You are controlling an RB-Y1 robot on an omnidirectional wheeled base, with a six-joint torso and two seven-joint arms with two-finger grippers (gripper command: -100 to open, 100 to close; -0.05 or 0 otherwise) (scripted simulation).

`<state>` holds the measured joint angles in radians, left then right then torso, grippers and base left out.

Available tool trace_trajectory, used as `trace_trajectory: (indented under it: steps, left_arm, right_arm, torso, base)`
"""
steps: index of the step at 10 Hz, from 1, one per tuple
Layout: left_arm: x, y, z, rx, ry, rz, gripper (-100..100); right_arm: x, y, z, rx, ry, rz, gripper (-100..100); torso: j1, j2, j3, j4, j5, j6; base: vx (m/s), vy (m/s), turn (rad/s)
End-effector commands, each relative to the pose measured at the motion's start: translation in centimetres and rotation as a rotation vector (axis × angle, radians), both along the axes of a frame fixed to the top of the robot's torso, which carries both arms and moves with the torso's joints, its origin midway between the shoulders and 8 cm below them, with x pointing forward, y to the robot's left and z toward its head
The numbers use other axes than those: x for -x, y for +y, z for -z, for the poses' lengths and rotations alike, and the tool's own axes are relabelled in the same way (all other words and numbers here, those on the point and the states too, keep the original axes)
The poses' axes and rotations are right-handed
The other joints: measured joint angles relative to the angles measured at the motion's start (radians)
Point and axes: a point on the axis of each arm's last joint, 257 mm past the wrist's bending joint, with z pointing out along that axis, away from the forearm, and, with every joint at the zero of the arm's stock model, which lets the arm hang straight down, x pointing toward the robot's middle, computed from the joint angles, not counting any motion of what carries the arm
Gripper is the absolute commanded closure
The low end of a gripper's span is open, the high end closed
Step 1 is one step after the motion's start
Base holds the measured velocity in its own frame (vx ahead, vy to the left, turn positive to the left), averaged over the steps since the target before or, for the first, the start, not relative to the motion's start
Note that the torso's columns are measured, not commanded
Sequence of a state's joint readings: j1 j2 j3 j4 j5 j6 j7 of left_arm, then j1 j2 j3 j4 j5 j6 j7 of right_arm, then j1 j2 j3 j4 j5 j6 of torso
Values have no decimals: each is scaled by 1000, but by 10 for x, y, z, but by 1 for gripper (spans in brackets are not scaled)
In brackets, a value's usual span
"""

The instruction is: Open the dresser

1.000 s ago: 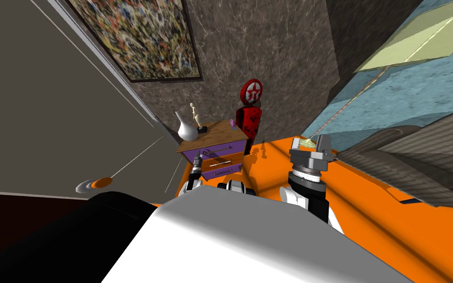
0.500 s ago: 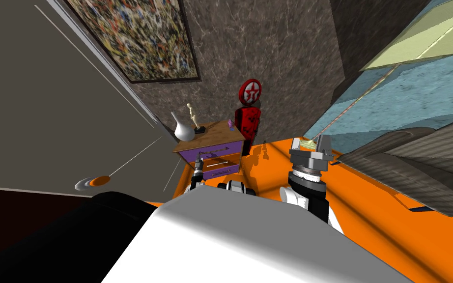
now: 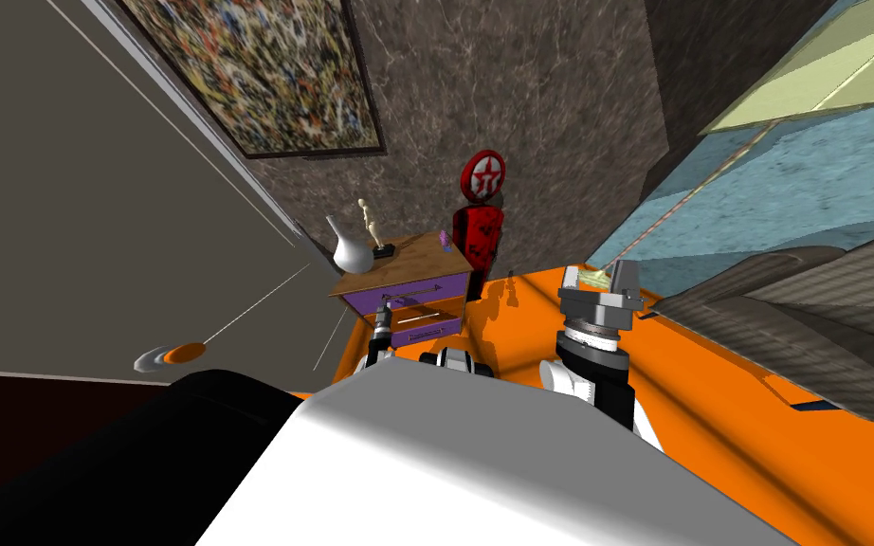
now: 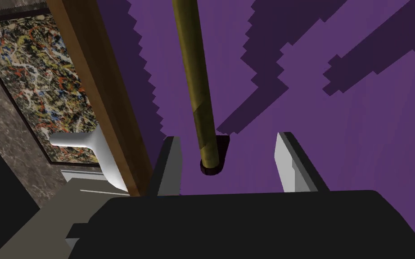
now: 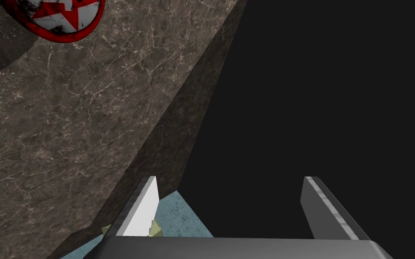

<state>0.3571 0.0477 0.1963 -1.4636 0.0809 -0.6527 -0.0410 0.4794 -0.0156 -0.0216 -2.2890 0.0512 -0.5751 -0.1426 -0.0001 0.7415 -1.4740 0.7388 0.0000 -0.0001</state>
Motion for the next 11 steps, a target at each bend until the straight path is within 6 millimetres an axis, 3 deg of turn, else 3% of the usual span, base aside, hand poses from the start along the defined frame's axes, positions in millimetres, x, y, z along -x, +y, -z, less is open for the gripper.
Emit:
trace_trajectory:
  steps: [1, 5, 6, 9, 11]
  left_arm:
    - [1, -1, -6, -4, -7, 5, 100]
    - [3, -1, -7, -3, -2, 7, 100]
    - [3, 6, -12, -34, 3, 18, -100]
    - [-2, 15, -20, -49, 5, 20, -100]
    - [-4, 13, -15, -11, 10, 6, -100]
  right_arm:
    - [0, 0, 0, 0, 0, 0, 0]
    - [0, 0, 0, 0, 0, 0, 0]
    - [0, 0, 0, 0, 0, 0, 0]
    - [0, 0, 0, 0, 0, 0, 0]
    - [0, 0, 0, 0, 0, 0, 0]
  torso:
    - [4, -6, -2, -3, 3, 1]
    - [0, -2, -1, 0, 0, 0]
    - [2, -7, -4, -2, 0, 0]
    - [2, -7, -4, -2, 0, 0]
    - [0, -8, -5, -2, 0, 0]
  base:
    - [-121, -63, 14]
    - [-136, -68, 10]
    - [-9, -8, -1]
    - [63, 21, 1]
    - [153, 37, -1]
